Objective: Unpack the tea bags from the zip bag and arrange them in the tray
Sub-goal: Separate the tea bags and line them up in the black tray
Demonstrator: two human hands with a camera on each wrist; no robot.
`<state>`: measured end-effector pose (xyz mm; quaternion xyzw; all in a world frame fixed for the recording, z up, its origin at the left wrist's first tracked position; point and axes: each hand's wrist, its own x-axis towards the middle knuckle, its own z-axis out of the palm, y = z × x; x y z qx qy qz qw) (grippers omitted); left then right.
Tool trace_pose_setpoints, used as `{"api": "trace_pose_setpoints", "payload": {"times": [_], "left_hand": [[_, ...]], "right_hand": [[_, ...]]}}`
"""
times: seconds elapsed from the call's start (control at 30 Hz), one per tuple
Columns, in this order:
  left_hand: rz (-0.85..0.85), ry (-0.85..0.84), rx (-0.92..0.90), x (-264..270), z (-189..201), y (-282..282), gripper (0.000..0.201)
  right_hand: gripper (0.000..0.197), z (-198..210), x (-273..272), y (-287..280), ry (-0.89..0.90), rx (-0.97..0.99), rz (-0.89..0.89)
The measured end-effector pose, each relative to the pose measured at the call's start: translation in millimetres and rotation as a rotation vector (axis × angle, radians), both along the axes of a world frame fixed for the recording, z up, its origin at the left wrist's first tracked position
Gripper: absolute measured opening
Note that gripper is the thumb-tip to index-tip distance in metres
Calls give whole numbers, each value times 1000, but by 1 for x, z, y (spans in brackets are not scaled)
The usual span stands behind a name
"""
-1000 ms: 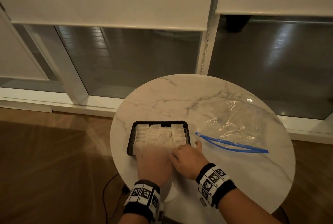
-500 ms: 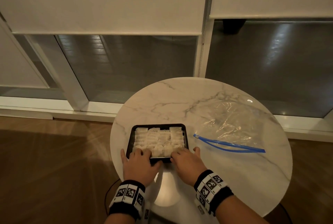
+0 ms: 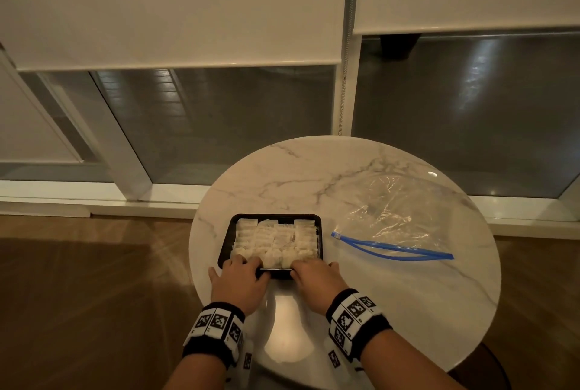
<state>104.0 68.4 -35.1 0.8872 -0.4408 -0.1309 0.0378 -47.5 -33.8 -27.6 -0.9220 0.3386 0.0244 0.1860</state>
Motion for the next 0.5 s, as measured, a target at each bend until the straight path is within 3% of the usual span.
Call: {"api": "trace_pose_setpoints", "payload": {"times": [0.23, 0.5], "left_hand": [[8, 15, -11, 8, -2, -3, 34], [14, -96, 17, -11, 11, -5, 37]], "right_hand": [[26, -5, 9, 0, 15, 34, 0], [28, 6, 8, -1, 0, 103, -5]]}}
